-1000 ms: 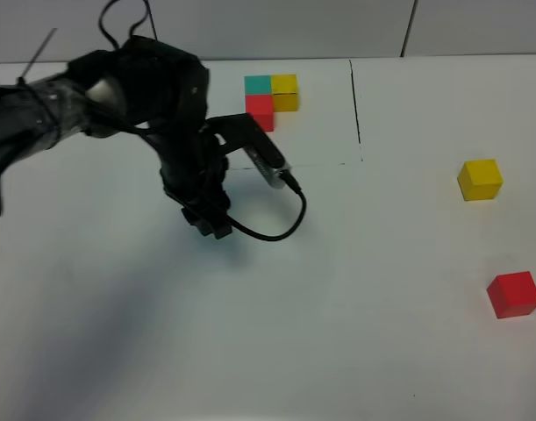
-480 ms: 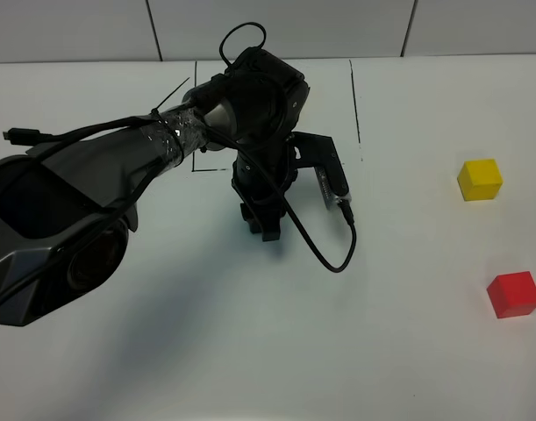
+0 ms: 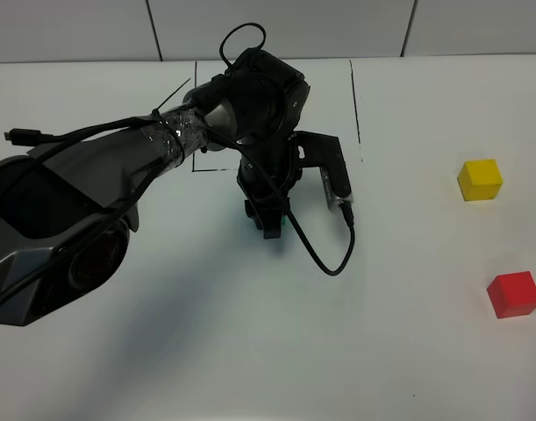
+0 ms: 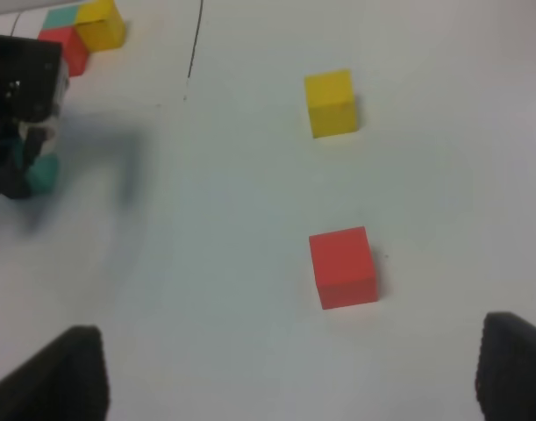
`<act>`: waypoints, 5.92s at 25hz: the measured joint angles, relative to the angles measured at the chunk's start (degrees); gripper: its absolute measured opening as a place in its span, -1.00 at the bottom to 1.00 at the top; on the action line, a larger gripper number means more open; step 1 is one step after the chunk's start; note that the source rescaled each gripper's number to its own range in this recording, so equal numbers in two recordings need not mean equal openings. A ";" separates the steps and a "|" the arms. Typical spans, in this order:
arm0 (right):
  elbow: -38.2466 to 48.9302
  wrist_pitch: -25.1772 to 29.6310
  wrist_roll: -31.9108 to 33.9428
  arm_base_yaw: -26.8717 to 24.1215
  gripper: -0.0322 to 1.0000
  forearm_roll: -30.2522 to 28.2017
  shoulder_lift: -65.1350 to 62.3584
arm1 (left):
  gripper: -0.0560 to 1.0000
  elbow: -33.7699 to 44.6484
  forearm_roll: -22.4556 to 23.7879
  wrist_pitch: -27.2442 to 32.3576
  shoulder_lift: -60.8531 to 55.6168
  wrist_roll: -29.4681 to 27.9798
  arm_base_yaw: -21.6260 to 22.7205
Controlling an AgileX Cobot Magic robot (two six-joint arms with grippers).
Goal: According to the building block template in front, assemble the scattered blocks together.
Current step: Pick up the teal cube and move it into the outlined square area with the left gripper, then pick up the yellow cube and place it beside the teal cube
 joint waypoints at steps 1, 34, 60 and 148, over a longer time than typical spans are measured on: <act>0.00 0.00 0.00 0.00 0.45 0.00 0.00 | -0.89 0.00 -0.07 -0.23 0.00 0.28 0.00; 0.00 0.00 0.00 0.00 0.45 0.00 0.00 | 1.00 -0.07 -4.54 1.16 -3.59 1.20 0.05; 0.00 0.00 0.04 0.00 0.45 0.00 0.00 | 0.51 22.69 -3.96 3.72 -36.31 -28.82 31.86; 0.00 -0.60 -0.01 0.00 0.45 5.04 1.84 | 0.51 87.71 -10.22 -2.72 -141.66 -44.92 38.54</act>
